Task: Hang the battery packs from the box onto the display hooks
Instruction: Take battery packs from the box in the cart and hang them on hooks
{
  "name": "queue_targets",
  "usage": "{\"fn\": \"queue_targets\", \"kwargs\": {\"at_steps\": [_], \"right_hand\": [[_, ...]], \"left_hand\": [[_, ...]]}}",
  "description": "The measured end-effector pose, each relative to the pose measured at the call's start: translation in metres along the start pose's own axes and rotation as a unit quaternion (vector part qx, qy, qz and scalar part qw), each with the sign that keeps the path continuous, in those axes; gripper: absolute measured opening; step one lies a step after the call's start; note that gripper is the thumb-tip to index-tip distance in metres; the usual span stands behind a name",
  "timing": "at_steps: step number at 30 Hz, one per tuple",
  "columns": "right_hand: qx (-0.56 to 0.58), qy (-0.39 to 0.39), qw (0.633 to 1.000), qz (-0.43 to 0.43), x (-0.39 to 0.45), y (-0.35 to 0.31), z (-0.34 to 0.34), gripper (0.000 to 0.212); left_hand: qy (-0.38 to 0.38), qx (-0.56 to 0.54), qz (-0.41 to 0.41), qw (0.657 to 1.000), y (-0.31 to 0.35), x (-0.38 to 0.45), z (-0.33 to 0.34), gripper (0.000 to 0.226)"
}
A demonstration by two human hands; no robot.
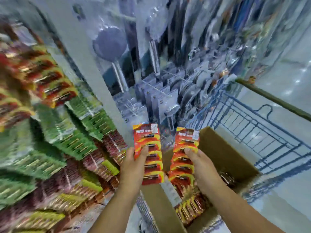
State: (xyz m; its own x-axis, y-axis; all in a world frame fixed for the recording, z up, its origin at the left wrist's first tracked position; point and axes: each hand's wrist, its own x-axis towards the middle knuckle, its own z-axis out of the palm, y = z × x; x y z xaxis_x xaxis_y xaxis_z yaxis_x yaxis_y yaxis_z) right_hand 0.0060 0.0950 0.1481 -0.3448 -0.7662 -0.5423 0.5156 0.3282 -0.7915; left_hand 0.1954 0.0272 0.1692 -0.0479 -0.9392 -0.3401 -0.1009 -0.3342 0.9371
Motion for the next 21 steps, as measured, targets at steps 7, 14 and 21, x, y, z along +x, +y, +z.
{"fn": "queue_targets", "kwargs": {"at_steps": [7, 14, 21], "right_hand": [[-0.075, -0.192, 0.978, -0.041, -0.069, -0.039, 0.069, 0.022], [-0.154, -0.293, 0.939, -0.094, -0.154, -0.06, 0.137, 0.017], [-0.173, -0.34, 0.917, -0.114, -0.208, -0.065, 0.216, 0.017]], "left_hand": [[0.153, -0.066, 0.089, 0.982, 0.049, -0.101, -0.067, 0.018], [0.257, -0.125, 0.154, 0.946, 0.085, -0.171, -0.137, 0.014], [0.294, -0.149, 0.208, 0.921, 0.114, -0.203, -0.203, 0.017]]}}
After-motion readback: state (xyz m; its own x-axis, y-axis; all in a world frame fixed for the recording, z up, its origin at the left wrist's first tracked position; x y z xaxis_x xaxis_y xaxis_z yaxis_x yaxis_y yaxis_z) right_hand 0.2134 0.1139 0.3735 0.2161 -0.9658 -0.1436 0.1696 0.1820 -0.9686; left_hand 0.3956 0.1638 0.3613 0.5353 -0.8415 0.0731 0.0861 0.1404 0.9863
